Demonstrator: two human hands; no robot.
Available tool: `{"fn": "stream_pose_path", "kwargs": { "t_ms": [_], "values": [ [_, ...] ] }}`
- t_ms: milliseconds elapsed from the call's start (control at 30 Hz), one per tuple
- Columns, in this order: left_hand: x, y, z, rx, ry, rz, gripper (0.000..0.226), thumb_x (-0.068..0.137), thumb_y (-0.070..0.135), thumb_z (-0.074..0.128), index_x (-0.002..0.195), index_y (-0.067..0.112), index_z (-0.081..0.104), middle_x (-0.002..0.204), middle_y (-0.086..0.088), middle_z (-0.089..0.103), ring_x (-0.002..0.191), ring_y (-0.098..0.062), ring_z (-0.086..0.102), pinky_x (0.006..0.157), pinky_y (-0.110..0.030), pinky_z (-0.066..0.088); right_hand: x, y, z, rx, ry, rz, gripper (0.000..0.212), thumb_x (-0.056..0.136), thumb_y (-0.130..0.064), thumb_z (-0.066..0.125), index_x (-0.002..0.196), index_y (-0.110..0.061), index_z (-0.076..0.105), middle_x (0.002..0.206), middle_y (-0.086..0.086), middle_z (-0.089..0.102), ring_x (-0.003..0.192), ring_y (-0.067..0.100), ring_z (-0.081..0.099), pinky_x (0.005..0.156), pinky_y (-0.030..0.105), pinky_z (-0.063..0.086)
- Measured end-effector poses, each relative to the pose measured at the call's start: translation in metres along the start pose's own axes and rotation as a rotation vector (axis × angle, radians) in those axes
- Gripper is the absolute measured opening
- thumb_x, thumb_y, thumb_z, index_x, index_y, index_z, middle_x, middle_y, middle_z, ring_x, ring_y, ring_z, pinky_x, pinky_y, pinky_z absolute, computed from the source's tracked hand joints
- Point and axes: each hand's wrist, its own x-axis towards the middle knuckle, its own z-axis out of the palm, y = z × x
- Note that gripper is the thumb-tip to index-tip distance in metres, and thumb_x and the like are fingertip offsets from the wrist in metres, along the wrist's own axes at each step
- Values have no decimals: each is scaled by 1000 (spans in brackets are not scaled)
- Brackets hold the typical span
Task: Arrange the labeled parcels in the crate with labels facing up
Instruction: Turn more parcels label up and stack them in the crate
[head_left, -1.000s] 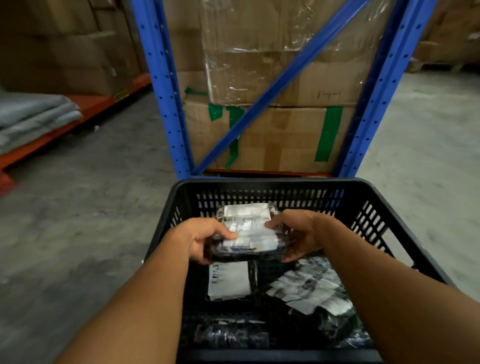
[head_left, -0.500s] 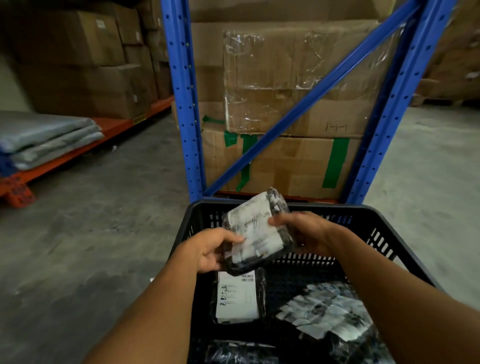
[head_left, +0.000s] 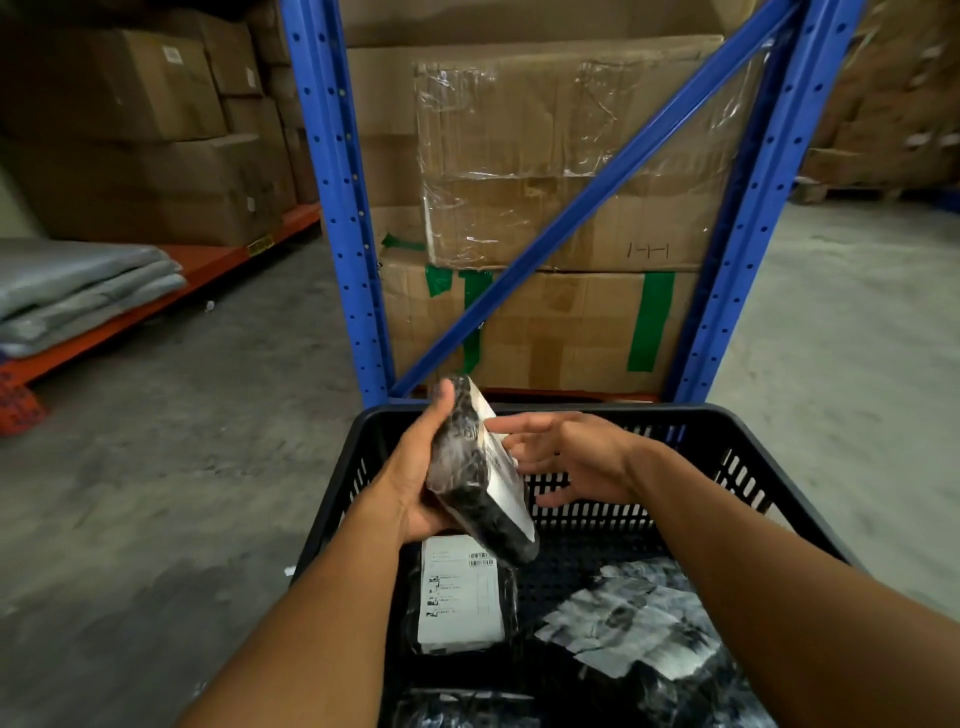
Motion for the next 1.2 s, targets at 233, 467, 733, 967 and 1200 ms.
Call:
{"fn": "stream_pose_path", "kwargs": {
  "t_ms": [233,467,733,967,1200],
  "values": [
    [-1,-12,-5,76,227,36,37,84,19,54,107,-5,68,92,-26,74,80,-36,69,80,-43,54,5,11,6,-237,233,69,26,87,-10,70,111,-21,71,124,5,66,112,22,61,92,45,54],
    [-4,-17,-11,-26,276,129,46,82,27,47,110,-3,69,100,-27,74,86,-40,70,77,-42,55,3,27,-9,-254,256,331,69,80,-44,77,132,-9,51,117,10,62,105,32,63,90,51,53],
    [-6,4,-10,112,278,22,44,79,3,45,117,-3,66,109,-25,72,93,-38,69,81,-45,56,-2,29,-28,-86,267,222,37,74,-23,85,101,-9,64,104,13,61,80,26,61,66,35,56],
    [-1,-1,-11,61,311,25,32,84,3,50,110,1,68,104,-23,74,89,-36,72,69,-42,58,-8,15,-31,-188,203,199,50,73,-25,85,117,-22,61,101,2,68,80,17,53,61,27,44],
    [9,23,-13,1041,264,-22,79,54,11,90,124,24,54,117,3,66,105,-17,61,92,-38,49,-17,-57,-21,-723,96,103,46,78,-17,80,122,-21,67,98,0,73,84,18,70,71,31,60]
  ]
}}
